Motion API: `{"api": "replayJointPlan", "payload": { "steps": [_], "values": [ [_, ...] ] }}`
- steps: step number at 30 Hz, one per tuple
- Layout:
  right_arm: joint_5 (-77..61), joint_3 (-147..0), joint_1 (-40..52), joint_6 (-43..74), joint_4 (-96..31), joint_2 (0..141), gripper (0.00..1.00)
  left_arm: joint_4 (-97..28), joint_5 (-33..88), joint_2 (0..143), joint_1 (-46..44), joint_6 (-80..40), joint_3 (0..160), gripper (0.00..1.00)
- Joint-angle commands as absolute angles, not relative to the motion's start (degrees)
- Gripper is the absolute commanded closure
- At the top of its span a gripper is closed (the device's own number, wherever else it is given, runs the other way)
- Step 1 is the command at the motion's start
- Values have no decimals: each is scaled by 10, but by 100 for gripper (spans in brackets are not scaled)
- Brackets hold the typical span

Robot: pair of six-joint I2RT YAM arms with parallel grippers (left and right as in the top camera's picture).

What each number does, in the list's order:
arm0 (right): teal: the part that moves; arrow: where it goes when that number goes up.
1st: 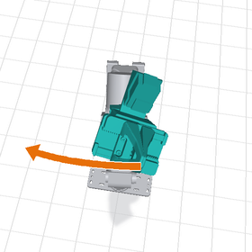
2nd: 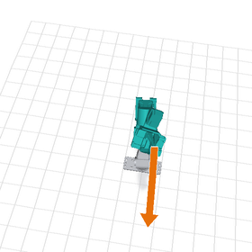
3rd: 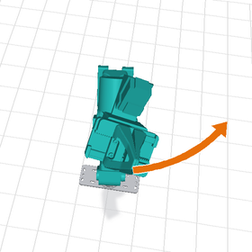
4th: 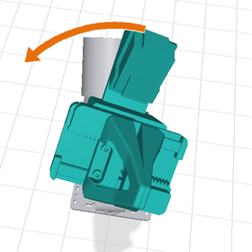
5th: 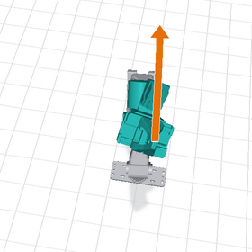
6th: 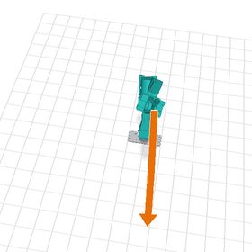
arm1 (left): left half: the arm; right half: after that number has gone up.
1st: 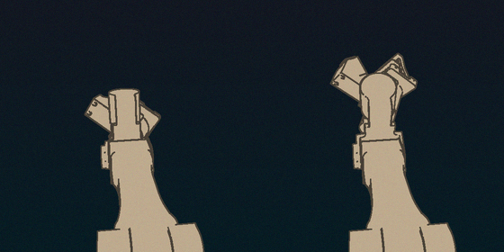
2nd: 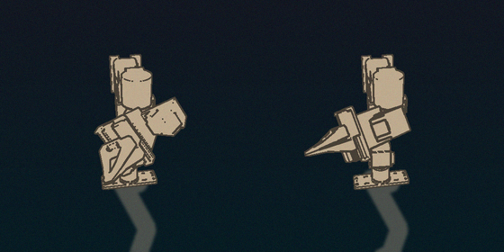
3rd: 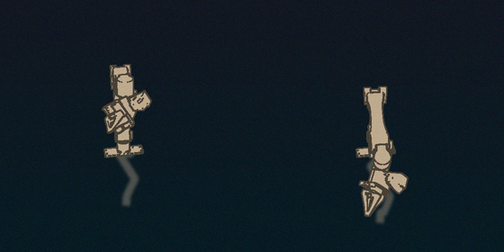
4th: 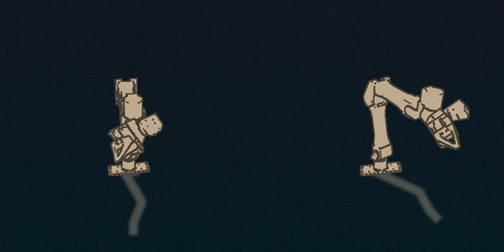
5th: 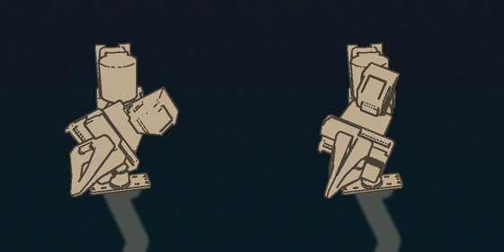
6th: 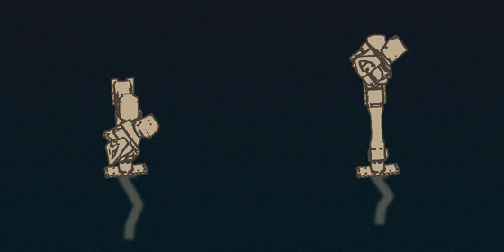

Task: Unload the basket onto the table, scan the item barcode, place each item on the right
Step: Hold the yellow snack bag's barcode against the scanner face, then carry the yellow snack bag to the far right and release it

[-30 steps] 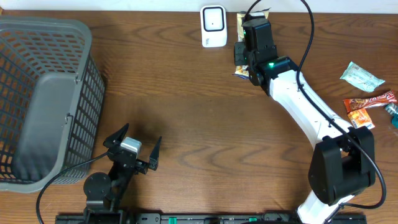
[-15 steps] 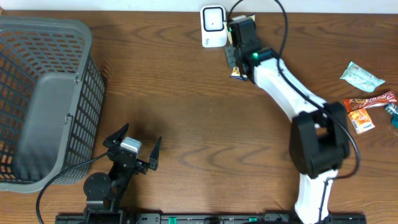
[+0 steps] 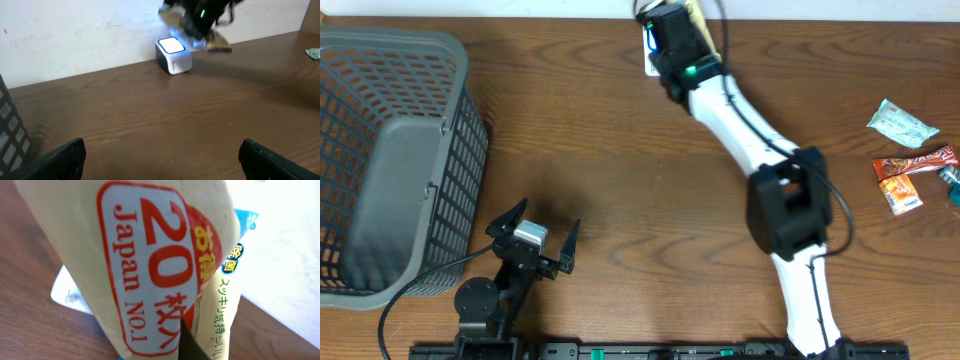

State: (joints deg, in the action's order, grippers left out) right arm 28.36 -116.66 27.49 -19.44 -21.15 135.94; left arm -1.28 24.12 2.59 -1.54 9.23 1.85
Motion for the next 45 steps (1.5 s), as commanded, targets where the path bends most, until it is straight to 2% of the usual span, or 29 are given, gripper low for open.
{"api": "replayJointPlan", "payload": {
  "steps": [1,10,16,19,22,27,32,39,42,43,45],
  "values": [
    [386,-1185,286,-241,-210,1409,99,-22,253,25,-12,92,2,2],
    [526,-1221,306,-241,-232,1409,99,-22,253,25,-12,92,2,2],
    [571,-1285,303,-191,-404,1400,99,-22,253,25,-12,92,2,2],
    [567,-1301,286,-66,-537,1380,99,-22,253,25,-12,92,2,2],
    [485,-1301,245,63,-660,1353,99,-22,253,25,-12,92,2,2],
    [341,-1298,137,145,-749,1346,99,-22,253,25,-12,92,2,2],
    [278,-1269,37,148,-759,1346,99,-22,253,25,-12,92,2,2],
    [318,-1195,-72,224,-741,1346,99,-22,253,25,-12,92,2,2],
    [290,-1171,-124,225,-717,1346,98,-22,253,25,-12,92,2,2],
    [274,-1172,-136,225,-717,1346,76,-22,253,25,-12,92,2,2],
    [238,-1177,-164,225,-727,1335,1,-22,253,25,-12,92,2,2]
  ]
}}
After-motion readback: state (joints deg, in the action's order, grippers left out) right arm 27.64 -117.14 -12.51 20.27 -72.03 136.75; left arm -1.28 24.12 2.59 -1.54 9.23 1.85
